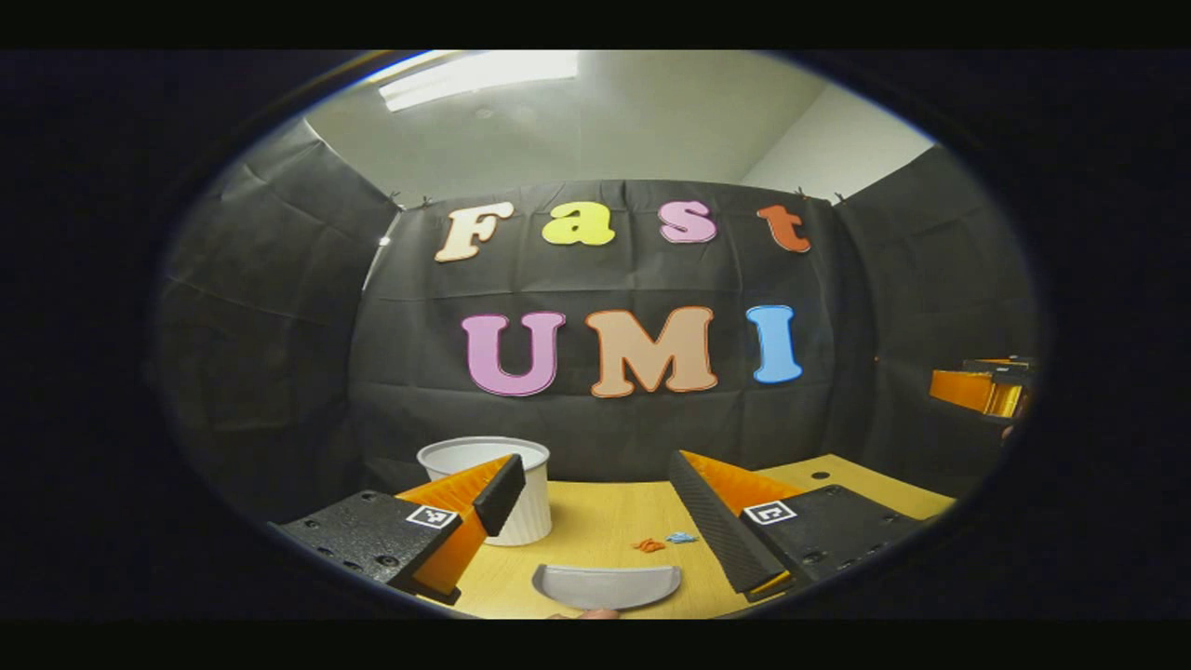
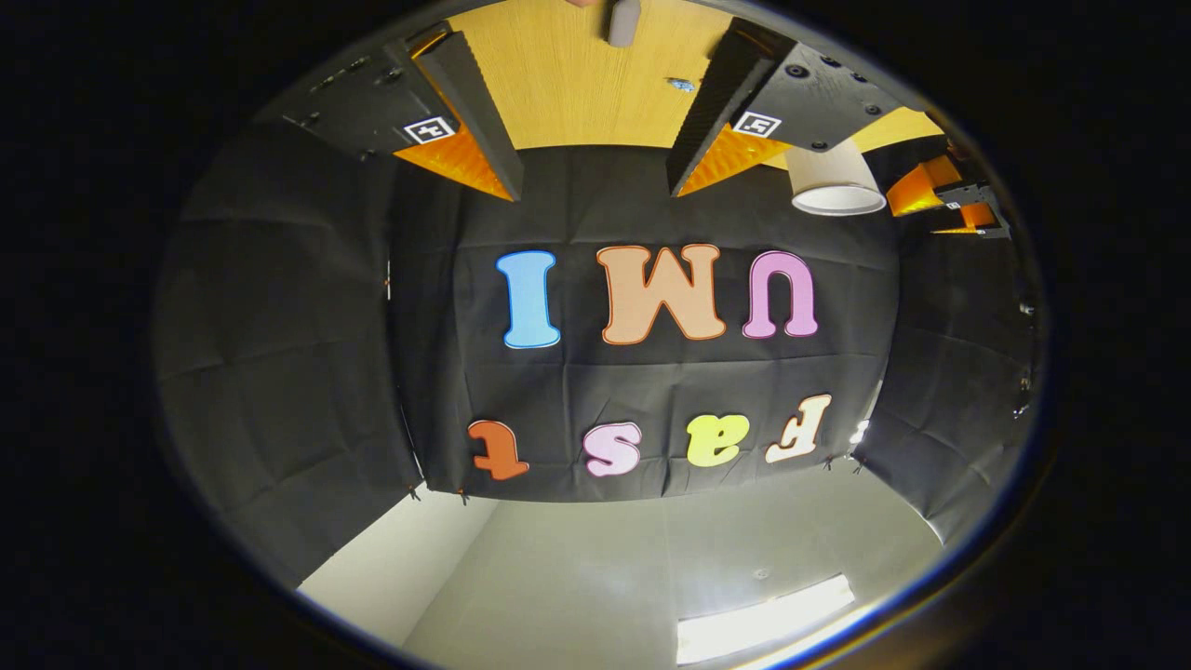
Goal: Pick up the small broom and dustpan from the desktop, sweep the trash into the dustpan with the broom, and then empty the trash into the garbage bin.
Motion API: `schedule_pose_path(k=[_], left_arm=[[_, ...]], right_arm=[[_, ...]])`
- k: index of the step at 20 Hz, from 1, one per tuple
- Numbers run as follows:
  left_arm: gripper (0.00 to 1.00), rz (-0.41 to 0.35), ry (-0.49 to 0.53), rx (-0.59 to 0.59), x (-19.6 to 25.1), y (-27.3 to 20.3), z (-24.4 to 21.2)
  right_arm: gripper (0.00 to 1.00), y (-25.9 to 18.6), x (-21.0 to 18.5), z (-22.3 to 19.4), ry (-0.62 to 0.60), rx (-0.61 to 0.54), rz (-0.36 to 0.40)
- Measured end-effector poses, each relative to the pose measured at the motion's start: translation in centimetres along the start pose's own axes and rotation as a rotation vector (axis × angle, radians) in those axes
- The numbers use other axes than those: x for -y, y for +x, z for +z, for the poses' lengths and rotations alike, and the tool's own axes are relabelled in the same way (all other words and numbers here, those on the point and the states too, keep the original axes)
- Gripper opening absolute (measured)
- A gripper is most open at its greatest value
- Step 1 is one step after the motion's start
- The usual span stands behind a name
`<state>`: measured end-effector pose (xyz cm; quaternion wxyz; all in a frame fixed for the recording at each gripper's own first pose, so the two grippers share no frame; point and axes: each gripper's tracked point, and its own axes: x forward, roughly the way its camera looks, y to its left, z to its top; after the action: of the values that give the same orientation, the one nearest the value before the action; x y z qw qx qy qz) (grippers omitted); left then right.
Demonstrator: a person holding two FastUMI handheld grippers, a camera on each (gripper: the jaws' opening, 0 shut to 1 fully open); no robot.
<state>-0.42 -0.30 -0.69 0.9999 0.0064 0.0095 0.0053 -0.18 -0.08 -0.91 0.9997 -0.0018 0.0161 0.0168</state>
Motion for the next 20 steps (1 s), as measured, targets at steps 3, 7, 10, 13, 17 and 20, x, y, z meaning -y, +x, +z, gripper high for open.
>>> schedule_pose_path(k=[3,7,10,13,17,20], left_arm=[[0.95,0.002,-0.006,0.002,0.0,-0.1,0.1],[0.95,0.008,0.004,-0.004,0.0,-0.2,-0.1],[0.95,0.012,0.009,-0.007,0.0,-0.2,-0.2],[0.95,0.015,0.014,-0.008,0.3,-0.2,-0.1],[0.95,0.017,0.018,-0.004,0.8,0.0,0.3],[0.95,0.015,0.024,0.000,1.4,0.0,0.5]], right_arm=[[0.92,0.2,-0.2,-0.3,-0.004,-0.014,0.009],[0.92,0.3,-0.3,-0.7,-0.013,-0.025,0.018],[0.92,0.3,-0.2,-0.8,-0.021,-0.028,0.024],[0.92,0.4,-0.2,-1.1,-0.014,-0.038,0.036],[0.92,0.7,0.3,-1.1,-0.018,-0.039,0.040],[0.92,0.9,0.3,-1.1,-0.014,-0.045,0.051]])
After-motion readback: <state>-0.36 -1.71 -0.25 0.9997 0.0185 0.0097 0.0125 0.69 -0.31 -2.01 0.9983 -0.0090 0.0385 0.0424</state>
